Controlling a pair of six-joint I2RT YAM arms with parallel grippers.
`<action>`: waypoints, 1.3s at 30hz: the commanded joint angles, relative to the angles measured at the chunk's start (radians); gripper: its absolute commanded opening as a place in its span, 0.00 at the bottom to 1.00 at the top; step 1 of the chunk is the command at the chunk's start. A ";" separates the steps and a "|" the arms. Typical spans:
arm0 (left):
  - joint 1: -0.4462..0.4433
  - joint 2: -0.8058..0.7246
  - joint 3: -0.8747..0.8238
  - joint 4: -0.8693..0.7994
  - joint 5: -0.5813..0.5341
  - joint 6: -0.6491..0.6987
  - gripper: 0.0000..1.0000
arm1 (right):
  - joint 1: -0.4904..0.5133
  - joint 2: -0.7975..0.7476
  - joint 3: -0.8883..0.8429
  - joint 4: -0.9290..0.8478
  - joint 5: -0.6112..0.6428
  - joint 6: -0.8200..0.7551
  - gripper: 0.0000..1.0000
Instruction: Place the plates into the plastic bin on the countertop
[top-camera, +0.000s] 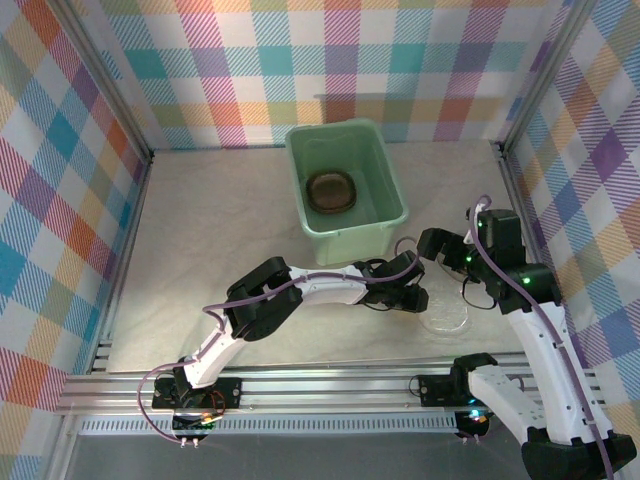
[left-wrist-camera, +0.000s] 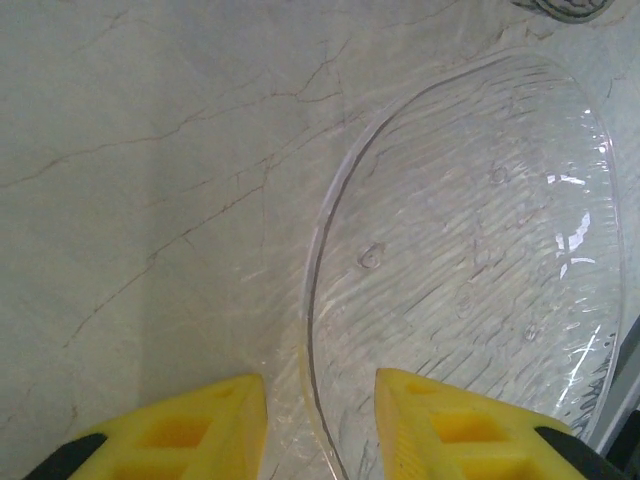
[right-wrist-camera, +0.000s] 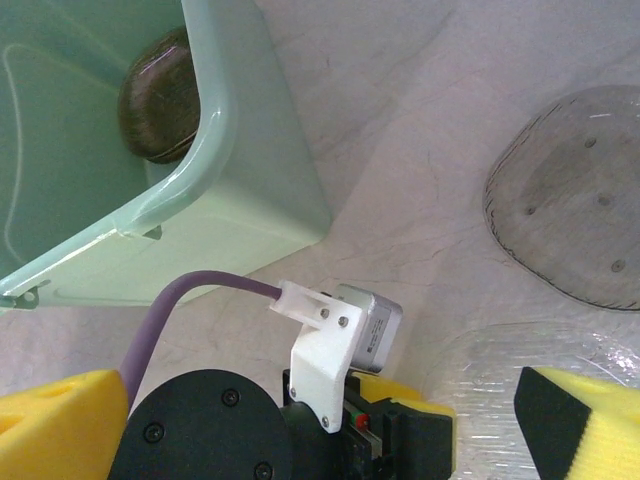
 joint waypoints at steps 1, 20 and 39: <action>-0.011 0.072 0.002 -0.005 -0.032 -0.012 0.30 | -0.009 0.001 -0.013 0.023 -0.021 0.009 1.00; -0.012 0.020 -0.070 0.071 -0.039 -0.034 0.10 | -0.009 0.003 -0.031 0.039 -0.056 0.046 1.00; -0.019 -0.260 -0.166 -0.052 -0.159 0.150 0.00 | -0.009 0.008 0.029 0.079 -0.100 0.060 1.00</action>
